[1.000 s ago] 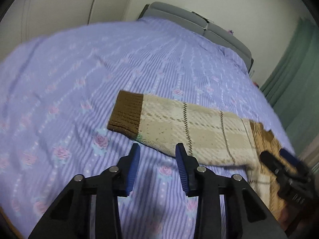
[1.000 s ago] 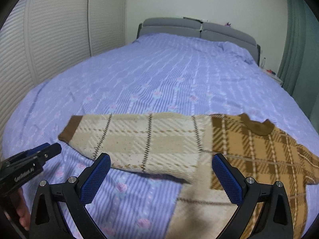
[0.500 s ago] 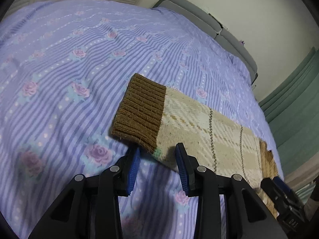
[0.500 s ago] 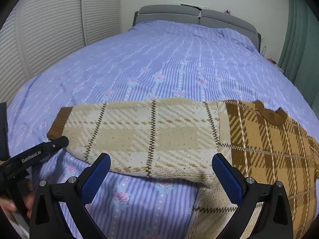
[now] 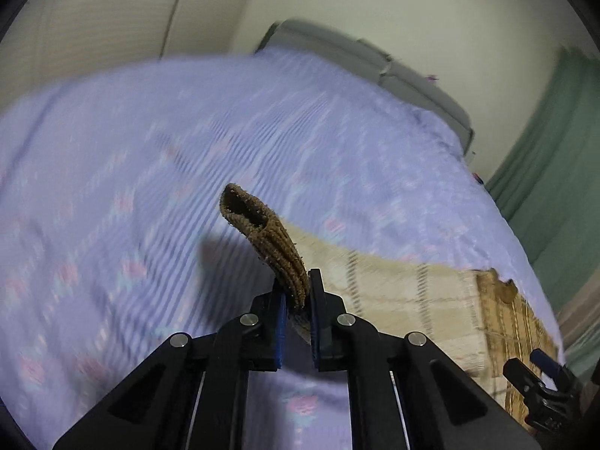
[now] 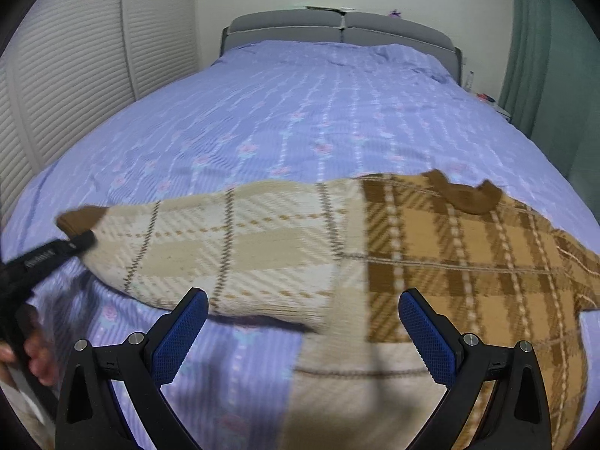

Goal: Fold small clothes
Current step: 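Lift the cuff with the left tool and fold the sleeve across the sweater body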

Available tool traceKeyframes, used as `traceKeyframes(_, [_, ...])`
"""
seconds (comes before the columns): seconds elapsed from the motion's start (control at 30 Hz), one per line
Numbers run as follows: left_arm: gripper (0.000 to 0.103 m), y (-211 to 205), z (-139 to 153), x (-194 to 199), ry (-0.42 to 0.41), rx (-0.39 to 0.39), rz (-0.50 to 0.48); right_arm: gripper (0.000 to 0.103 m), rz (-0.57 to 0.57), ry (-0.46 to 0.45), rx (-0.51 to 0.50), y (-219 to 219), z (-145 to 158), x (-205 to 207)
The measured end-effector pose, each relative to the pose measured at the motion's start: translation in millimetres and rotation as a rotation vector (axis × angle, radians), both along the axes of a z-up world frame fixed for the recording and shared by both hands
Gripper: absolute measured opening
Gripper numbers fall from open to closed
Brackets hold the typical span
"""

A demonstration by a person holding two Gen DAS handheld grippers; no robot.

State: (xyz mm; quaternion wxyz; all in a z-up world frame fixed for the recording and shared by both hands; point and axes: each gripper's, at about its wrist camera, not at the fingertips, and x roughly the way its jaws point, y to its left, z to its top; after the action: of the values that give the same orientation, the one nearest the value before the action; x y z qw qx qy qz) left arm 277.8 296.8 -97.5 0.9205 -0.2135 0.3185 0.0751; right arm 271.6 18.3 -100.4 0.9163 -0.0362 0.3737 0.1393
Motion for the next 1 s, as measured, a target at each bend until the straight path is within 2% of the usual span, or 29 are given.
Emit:
traceKeyframes(0.1, [0.011,-32,47,1,-0.086,0.093,-0.075,0.103,-0.028,-0.024,0.006,-24,11,-4])
traceKeyframes(0.2, [0.011,-65,79,9,-0.134,0.139,-0.152,0.103,-0.052,-0.056,0.011,-52,24,-8])
traceKeyframes(0.3, [0.011,-116,109,22,-0.180,0.182,-0.258,0.103,-0.085,-0.085,0.023,-81,37,-10])
traceKeyframes(0.43, [0.011,-178,132,41,-0.207,0.244,-0.374,0.103,-0.138,-0.112,0.039,-123,52,-8])
traceKeyframes(0.53, [0.011,-228,142,56,-0.212,0.261,-0.452,0.103,-0.188,-0.135,0.043,-159,59,-9])
traceKeyframes(0.63, [0.011,-274,139,75,-0.193,0.256,-0.506,0.103,-0.245,-0.145,0.056,-199,60,-11])
traceKeyframes(0.77, [0.011,-334,121,92,-0.143,0.273,-0.547,0.103,-0.309,-0.137,0.070,-245,51,-14])
traceKeyframes(1.0, [0.010,-410,55,111,0.013,0.280,-0.596,0.103,-0.403,-0.101,0.070,-307,24,-18])
